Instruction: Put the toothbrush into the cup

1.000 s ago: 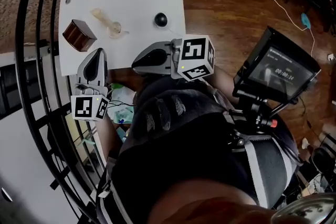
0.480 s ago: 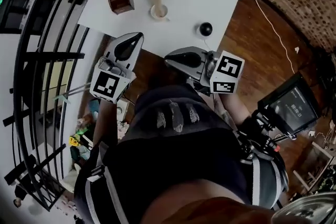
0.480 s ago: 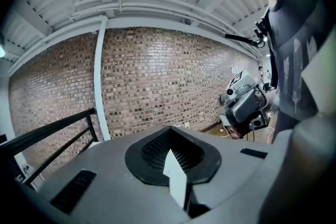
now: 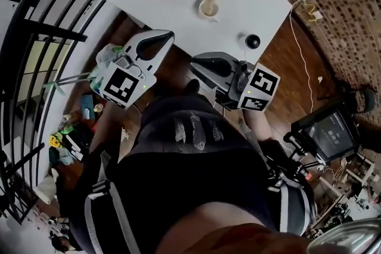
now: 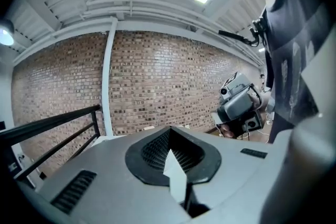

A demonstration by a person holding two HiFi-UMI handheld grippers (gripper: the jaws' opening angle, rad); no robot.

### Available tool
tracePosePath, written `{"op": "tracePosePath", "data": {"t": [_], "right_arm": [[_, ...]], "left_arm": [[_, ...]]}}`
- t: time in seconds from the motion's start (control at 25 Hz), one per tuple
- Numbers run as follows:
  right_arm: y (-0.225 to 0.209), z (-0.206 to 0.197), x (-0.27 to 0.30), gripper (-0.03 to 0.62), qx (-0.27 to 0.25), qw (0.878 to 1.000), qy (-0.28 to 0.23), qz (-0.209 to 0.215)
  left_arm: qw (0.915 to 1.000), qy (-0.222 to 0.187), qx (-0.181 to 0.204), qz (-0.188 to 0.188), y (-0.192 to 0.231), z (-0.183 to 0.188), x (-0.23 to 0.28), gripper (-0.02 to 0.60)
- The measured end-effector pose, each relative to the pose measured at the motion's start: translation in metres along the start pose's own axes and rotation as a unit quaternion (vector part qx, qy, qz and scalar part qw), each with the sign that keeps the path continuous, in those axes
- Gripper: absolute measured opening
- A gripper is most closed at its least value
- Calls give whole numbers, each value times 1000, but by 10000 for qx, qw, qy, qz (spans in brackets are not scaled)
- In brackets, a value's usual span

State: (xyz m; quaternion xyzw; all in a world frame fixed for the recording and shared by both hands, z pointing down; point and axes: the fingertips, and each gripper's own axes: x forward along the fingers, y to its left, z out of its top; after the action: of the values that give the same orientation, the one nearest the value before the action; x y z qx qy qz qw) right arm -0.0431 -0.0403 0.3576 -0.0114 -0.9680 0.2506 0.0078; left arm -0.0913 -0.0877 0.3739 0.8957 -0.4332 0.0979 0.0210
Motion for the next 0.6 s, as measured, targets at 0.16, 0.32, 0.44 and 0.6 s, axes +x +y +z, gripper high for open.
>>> {"op": "tracePosePath", "data": {"t": [0.16, 0.32, 0.44, 0.6], "right_arm": [[6, -3, 27, -6, 83, 9999, 69, -36], [14, -12, 53, -6, 45, 9996, 253, -66], [17, -25, 62, -6, -160, 9985, 466, -232], [20, -38, 67, -5, -389, 9956, 681, -518]], "left_arm": [[9999, -32, -103, 57, 21, -10, -22, -17], [9994, -171, -251, 150, 36, -18, -47, -16], [9993, -239, -266, 115, 37, -27, -59, -16], [9982, -499, -340, 30, 38, -33, -69, -15]]}}
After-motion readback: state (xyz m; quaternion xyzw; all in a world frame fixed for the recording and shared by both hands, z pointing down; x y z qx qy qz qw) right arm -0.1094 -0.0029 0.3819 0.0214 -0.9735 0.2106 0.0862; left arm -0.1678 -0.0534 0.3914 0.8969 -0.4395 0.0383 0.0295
